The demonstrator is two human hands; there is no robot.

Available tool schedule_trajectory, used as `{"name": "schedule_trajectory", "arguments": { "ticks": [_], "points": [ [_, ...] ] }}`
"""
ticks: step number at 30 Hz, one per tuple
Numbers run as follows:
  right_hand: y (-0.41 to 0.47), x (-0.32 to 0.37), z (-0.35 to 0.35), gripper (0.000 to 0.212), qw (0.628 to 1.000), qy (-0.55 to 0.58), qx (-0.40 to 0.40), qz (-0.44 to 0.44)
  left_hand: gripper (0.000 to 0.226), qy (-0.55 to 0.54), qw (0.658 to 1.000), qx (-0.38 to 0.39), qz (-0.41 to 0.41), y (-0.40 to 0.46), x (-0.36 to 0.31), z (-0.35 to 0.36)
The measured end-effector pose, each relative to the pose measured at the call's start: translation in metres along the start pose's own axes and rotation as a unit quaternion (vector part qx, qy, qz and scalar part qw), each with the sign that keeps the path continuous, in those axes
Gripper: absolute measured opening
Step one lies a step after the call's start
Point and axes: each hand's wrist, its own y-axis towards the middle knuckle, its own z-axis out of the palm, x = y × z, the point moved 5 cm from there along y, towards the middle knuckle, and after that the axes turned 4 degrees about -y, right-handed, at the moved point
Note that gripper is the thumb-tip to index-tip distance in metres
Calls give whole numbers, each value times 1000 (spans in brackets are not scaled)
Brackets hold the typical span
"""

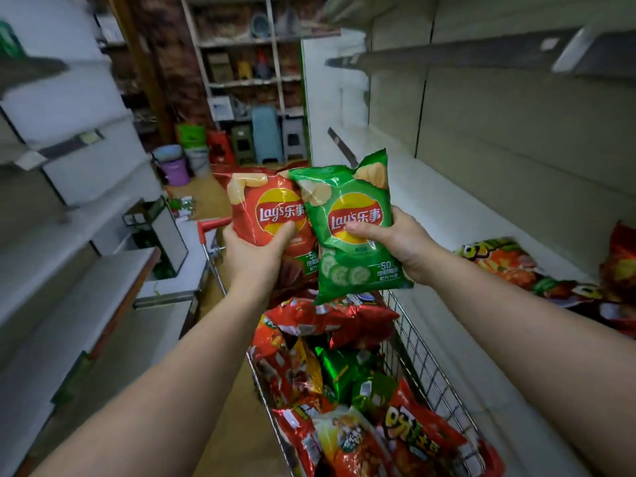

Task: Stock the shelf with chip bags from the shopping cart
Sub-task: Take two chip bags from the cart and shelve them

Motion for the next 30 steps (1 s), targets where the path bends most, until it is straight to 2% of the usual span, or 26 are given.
{"name": "schedule_trajectory", "arguments": {
  "ticks": [3,7,10,16,20,23,30],
  "points": [
    [3,33,-7,39,999,1,-8,-42,85,-3,1000,2,31,7,-30,3],
    [6,74,-17,51,997,-10,-25,-76,85,-20,997,4,78,15,-71,9],
    [4,102,-22,52,994,-17,-45,-95,83,-32,993,22,112,22,-100,13],
    [-3,144,-28,48,988,-15,-107,-113,80,-66,982,90,150,46,-141,24],
    [-13,164,-25,72,979,-24,-163,-122,81,-78,973,152,154,62,-157,31],
    [-24,178,-24,77,968,-32,-212,-131,80,-88,964,192,159,73,-169,35],
    [-78,202,-34,64,940,-58,-310,-129,79,-135,933,304,138,55,-190,62]
  ]
}}
